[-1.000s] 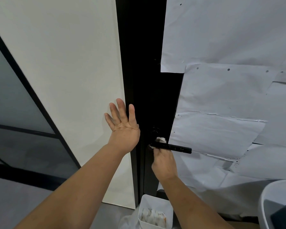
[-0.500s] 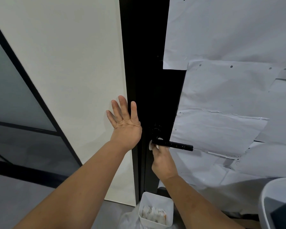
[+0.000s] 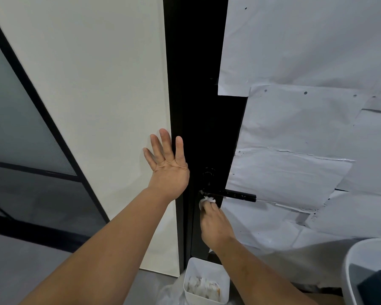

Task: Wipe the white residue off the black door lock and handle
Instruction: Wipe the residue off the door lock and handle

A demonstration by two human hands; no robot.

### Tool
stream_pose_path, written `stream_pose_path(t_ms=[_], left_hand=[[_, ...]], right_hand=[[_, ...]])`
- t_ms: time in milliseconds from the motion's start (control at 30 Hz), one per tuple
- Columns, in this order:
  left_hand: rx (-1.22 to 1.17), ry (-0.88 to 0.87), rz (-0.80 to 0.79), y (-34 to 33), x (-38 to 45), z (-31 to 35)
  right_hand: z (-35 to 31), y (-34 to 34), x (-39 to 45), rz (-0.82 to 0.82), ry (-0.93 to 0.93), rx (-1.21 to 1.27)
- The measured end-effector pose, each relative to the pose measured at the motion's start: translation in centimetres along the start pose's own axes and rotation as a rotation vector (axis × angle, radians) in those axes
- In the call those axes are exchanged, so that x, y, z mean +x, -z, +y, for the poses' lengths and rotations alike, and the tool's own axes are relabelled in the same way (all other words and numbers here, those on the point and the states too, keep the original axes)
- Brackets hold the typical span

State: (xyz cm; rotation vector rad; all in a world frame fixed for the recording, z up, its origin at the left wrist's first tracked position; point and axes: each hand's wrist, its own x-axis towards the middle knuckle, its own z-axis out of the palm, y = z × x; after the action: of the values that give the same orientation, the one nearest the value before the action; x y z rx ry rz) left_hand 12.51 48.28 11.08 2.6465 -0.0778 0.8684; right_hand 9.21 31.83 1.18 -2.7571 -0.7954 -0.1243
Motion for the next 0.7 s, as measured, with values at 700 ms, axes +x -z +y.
stream_pose_path(t_ms=[700], left_hand=[[0.048,0.0,-0.03,0.7,-0.2,0.3]], right_hand=[[-0.9,-2.1,1.5,-0.309,-0.303,0.287]])
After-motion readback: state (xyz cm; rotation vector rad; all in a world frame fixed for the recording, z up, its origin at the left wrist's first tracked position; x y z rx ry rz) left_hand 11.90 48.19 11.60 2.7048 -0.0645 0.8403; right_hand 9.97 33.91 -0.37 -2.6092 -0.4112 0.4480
